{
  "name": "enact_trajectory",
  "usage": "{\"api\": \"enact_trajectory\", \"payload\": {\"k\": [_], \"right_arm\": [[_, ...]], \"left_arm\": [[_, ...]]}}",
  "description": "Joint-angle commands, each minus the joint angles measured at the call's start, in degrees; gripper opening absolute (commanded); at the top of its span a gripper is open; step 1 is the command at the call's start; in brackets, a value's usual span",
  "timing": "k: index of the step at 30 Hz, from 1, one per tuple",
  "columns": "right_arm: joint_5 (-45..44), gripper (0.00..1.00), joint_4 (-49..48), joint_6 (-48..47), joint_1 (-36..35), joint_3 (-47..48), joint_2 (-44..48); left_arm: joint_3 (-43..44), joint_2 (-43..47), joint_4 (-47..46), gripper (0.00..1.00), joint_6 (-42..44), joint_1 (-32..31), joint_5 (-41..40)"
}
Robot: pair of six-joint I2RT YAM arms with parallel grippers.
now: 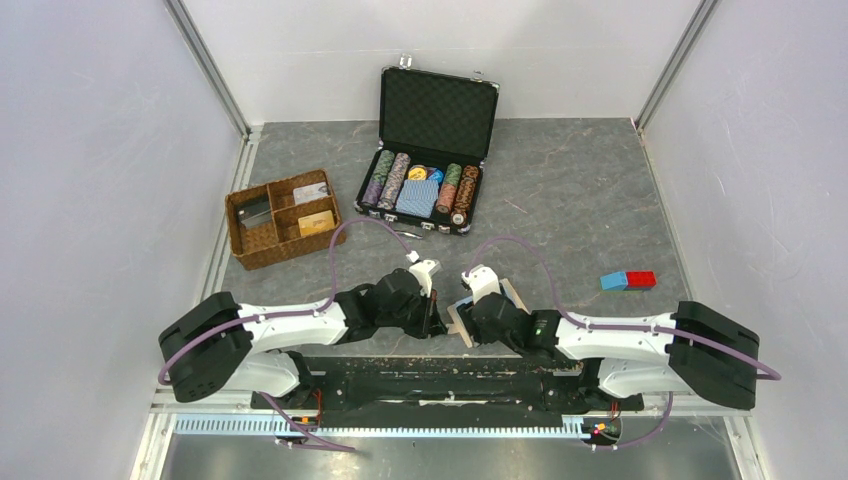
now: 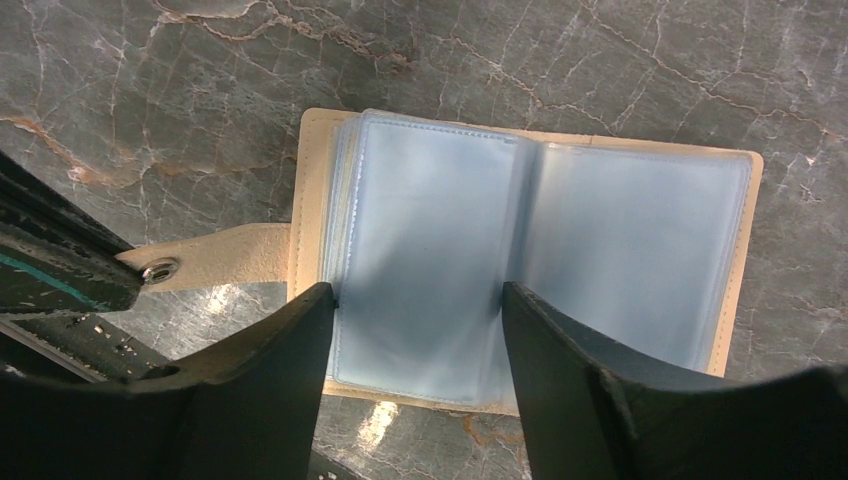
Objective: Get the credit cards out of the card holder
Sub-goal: Open the card holder at the center of the board.
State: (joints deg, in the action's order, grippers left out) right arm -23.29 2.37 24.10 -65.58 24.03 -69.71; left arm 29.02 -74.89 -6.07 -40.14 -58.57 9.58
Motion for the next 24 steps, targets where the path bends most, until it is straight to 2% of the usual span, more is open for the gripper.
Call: {"api": "enact_trajectory", "payload": {"k": [1, 9, 24], "right_arm": [[-4.0, 0.60, 2.3, 1.0, -0.4, 1.0, 0.2], [-6.2, 0.55, 4.1, 1.3, -0.4, 1.3, 3.0], [-15.2, 0.60, 12.5, 2.3, -0.3, 2.7, 8.3]], "left_arm": [[-0.7, 1.9, -1.6, 0.02, 1.2, 0.1, -0.4], [-0.8, 2.0, -1.4, 0.02, 1.3, 0.1, -0.5], [-1.0, 2.3, -1.1, 0.02, 1.3, 0.1, -0.6]]}}
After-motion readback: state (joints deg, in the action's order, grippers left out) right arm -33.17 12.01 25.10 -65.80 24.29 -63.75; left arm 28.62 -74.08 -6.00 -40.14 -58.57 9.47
